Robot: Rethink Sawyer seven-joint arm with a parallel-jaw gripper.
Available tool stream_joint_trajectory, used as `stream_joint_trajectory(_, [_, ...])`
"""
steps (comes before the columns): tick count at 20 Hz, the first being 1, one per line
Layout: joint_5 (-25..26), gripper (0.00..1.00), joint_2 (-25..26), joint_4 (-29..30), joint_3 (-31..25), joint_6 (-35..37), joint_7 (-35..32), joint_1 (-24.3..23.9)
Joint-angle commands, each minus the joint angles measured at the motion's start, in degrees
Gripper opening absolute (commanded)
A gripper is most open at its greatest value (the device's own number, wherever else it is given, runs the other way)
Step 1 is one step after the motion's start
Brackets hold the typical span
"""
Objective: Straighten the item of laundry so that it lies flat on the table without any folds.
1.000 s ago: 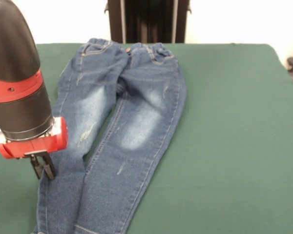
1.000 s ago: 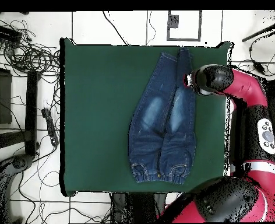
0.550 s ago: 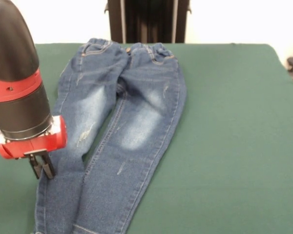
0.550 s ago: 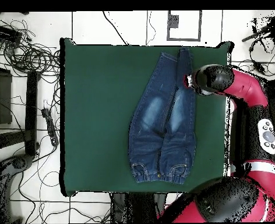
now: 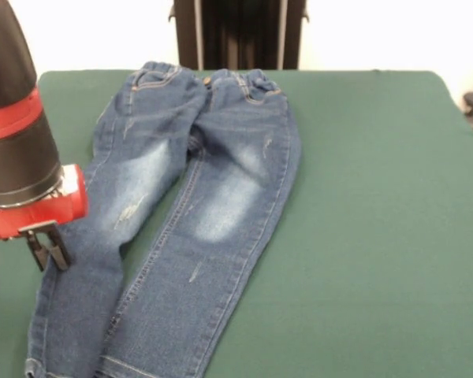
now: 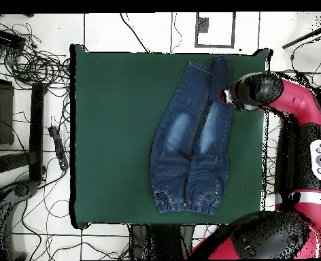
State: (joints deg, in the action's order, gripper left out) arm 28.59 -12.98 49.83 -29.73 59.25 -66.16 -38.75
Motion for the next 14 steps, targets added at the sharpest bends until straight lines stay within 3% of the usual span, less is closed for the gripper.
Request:
stream_joint_trajectory(1, [-0.5,0.0,-1.1,-2.1,-4.9,9.1,19.5,0.4])
stream_joint_trajectory(14, [-0.2,0.0,0.4,-2.4,-4.5,6.0,19.8,0.2])
